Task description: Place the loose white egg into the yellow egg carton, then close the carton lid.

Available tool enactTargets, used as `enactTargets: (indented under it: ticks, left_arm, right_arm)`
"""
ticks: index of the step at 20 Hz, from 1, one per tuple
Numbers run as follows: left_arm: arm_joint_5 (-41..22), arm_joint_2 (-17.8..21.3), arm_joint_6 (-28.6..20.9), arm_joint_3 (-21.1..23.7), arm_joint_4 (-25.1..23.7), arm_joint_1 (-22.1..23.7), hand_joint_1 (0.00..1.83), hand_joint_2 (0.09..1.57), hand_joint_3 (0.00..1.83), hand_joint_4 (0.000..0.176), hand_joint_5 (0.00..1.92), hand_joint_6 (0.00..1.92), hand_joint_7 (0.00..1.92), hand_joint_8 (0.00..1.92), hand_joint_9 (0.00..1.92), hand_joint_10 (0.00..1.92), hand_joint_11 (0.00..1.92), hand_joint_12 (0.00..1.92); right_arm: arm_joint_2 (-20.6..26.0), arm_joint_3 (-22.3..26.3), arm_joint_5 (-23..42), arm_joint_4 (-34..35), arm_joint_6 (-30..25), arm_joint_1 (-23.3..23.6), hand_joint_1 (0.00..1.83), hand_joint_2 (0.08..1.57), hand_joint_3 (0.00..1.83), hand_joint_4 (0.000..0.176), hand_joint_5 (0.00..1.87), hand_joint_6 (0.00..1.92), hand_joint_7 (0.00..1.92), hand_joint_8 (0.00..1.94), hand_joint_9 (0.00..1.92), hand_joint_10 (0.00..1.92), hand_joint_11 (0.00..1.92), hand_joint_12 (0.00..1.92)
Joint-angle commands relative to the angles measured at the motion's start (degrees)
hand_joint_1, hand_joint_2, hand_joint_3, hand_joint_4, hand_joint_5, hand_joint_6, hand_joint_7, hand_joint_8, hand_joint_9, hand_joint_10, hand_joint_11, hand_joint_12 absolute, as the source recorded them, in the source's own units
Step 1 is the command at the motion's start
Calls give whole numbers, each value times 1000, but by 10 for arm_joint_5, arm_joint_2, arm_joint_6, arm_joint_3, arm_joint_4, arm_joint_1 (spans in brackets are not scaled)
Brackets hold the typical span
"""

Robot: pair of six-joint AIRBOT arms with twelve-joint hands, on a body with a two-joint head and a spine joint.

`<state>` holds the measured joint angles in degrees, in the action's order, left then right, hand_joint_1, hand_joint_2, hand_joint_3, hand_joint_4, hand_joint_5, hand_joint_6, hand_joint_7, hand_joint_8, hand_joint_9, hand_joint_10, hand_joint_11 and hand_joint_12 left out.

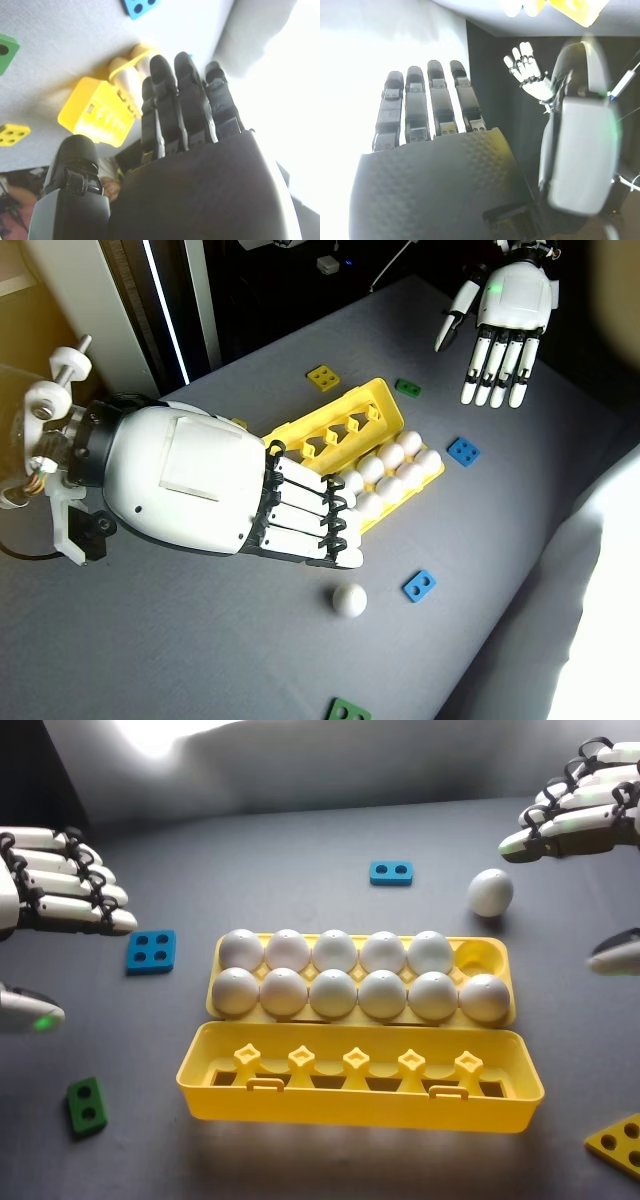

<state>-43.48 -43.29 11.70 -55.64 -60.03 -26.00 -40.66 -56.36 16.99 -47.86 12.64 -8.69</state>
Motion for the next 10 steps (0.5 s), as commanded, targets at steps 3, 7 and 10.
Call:
enactTargets:
  ticks: [3,7,10]
  left_arm:
    - [-28,11,-1,-4,28,5,0,1221,15,0,257,1,247,3,199,1,0,397]
    - [-40,11,-14,-12,12,7,0,1224,6,0,263,1,255,1,207,1,0,422]
    - [-45,10,-21,-16,0,12,0,1229,4,0,261,1,253,2,200,3,0,414]
  right_arm:
    - [-16,-31,6,48,-2,13,380,1124,5,0,276,1,275,2,246,10,0,544]
    - [-82,-98,-29,52,20,31,448,1089,0,0,257,0,270,0,251,1,0,585]
    - [-122,-136,-56,57,31,48,546,1039,0,102,335,12,179,0,138,0,0,496]
